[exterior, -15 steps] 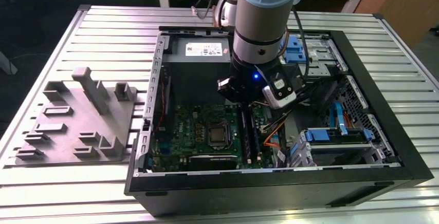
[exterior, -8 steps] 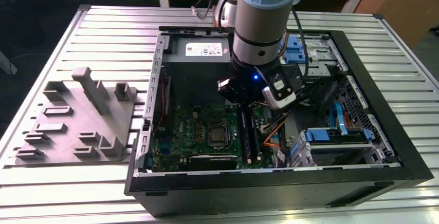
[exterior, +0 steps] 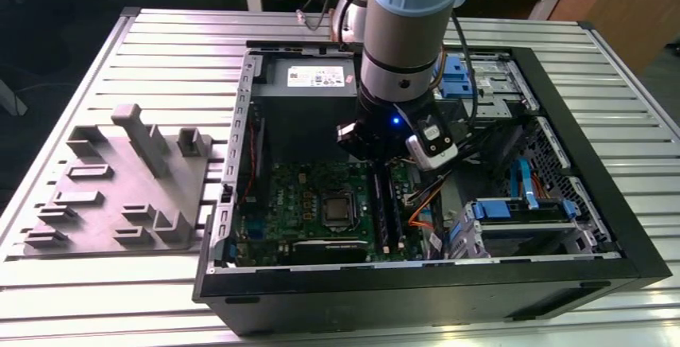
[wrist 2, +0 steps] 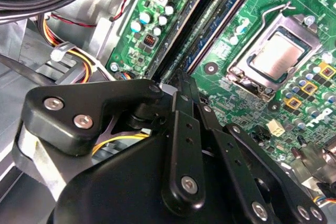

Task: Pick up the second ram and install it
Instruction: 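Press down the second ram until it locks into place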

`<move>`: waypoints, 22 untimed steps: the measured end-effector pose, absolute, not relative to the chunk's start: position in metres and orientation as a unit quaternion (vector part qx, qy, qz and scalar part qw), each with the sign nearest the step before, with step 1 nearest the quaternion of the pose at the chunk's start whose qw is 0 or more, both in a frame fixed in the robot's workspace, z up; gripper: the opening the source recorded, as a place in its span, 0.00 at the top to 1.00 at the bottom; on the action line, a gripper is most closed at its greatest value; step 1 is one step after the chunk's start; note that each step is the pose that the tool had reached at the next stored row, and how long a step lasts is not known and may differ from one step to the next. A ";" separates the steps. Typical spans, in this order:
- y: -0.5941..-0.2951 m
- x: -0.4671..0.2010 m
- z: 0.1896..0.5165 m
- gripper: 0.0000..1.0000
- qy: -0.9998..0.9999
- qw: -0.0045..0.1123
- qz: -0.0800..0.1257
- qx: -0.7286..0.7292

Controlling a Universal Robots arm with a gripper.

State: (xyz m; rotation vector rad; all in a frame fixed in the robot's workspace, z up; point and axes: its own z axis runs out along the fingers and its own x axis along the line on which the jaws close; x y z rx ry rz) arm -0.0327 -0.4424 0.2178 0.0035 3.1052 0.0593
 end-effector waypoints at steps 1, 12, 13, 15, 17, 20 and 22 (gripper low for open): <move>-0.442 -0.033 0.218 0.90 1.000 0.018 0.019 0.001; -0.442 -0.033 0.218 0.90 1.000 0.018 0.019 0.001; -0.442 -0.033 0.218 0.90 1.000 0.018 0.019 0.001; -0.442 -0.033 0.218 0.90 1.000 0.018 0.019 0.001; -0.442 -0.033 0.217 0.90 1.000 0.018 0.019 0.001; -0.442 -0.033 0.217 0.90 1.000 0.018 0.019 0.001; -0.442 -0.033 0.217 0.90 1.000 0.018 0.019 0.001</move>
